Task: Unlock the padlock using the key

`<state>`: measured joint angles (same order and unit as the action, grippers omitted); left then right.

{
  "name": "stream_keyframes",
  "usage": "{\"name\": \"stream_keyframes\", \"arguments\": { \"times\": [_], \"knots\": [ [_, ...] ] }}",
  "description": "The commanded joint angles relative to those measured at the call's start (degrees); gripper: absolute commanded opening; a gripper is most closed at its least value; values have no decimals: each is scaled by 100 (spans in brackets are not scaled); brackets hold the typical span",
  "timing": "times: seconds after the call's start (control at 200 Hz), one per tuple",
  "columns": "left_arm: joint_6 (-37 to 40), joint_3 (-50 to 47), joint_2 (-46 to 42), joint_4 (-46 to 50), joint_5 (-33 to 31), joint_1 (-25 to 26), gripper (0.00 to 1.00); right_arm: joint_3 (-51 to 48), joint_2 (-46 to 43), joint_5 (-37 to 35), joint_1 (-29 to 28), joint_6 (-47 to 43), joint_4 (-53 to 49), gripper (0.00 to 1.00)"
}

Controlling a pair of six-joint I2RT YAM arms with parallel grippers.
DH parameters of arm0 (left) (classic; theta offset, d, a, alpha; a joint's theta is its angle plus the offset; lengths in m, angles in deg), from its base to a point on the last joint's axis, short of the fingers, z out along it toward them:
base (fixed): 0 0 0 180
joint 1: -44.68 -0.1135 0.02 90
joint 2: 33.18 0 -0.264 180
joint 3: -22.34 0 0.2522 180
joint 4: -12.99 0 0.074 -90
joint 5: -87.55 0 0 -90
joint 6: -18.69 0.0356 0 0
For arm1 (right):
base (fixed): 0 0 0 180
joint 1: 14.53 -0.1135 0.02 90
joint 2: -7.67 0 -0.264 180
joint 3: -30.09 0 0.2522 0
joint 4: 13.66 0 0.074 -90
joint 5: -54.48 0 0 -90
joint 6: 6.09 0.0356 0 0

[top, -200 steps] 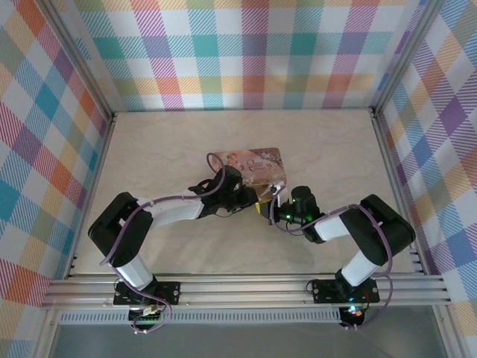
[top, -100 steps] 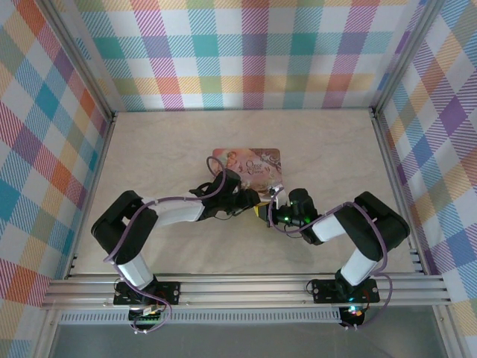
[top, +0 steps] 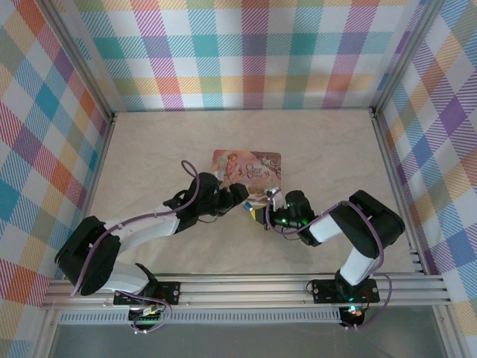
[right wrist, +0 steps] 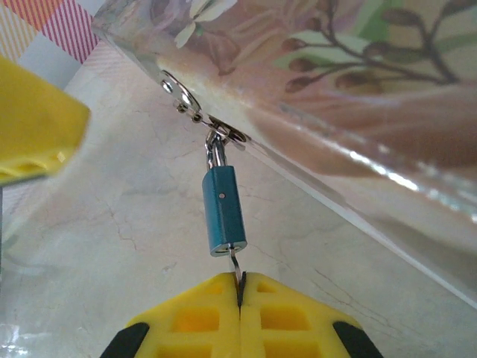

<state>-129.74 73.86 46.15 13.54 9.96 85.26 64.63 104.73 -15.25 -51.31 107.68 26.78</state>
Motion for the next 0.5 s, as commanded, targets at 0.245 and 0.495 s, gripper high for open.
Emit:
{"name": "stream_keyframes", "arguments": {
  "times": [0.245,0.495],
  "knots": [
    [-904,-1069,184,-2223,15,-71,61,382,-334,151,-224,761,-485,0],
    [-1141,-1204,697,-2883,-41,-81,52,383,-365,196,-252,958,-484,0]
  ]
}}
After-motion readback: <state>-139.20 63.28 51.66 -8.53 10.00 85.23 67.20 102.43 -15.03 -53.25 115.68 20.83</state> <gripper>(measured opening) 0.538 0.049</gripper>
